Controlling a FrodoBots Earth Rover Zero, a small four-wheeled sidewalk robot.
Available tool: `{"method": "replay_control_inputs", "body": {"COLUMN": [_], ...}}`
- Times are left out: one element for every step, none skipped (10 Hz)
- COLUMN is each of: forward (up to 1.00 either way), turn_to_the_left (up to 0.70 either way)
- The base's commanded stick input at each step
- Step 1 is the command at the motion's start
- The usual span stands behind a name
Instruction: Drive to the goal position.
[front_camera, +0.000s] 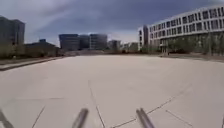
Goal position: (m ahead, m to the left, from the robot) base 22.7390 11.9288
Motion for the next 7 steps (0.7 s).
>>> {"method": "replay_control_inputs", "body": {"forward": [1.0,1.0,1.0,1.0,1.0,1.0,1.0], "turn_to_the_left": [0.03,0.03,0.02,0.02,0.02,0.02,0.02]}}
